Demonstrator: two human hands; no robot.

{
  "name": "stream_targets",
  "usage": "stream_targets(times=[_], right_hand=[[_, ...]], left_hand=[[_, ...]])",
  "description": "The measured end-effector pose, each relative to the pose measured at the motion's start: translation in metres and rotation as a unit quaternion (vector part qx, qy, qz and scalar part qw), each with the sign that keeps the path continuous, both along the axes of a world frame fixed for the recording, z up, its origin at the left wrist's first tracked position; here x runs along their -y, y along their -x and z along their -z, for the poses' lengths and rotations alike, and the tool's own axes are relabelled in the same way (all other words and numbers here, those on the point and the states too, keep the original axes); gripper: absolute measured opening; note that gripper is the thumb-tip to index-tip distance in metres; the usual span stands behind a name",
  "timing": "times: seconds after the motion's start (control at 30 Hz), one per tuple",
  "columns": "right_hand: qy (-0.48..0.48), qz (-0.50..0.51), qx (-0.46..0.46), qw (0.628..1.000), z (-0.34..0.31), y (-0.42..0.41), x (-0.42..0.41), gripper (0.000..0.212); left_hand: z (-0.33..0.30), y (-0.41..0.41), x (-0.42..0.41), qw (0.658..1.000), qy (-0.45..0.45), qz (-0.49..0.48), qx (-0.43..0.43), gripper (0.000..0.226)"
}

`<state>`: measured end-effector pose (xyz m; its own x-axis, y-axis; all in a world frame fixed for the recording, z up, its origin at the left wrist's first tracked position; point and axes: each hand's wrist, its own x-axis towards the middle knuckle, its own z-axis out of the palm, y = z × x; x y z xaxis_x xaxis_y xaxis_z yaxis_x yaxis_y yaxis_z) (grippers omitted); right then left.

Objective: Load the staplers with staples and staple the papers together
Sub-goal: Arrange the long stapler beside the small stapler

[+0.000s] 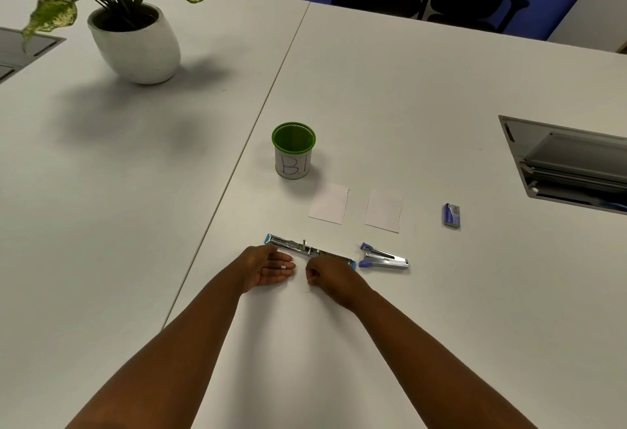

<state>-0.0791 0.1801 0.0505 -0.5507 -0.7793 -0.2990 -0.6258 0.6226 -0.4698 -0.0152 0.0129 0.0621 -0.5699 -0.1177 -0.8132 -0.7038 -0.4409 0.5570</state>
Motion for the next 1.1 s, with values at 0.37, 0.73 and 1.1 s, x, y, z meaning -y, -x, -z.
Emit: stream_targets(times=[0.37,0.73,1.1], right_hand=[[-0.047,-0.048,-0.086,0.994,-0.001,-0.009,-0.001,0.023],[-0.125,-0.228,-0.169,0.951,-0.007,-0.017,0.007,0.014],[-0.114,-0.128,-0.073,0.982,-0.003,-0.005,0.012,0.022]], left_hand=[[0.000,0.002,-0.014,0.981,0.141,0.127,0.029,0.030],[-0.003,0.002,-0.012,0.987,0.116,0.112,0.029,0.038],[-0.006,0.002,-0.008,0.991,0.090,0.092,0.030,0.039]])
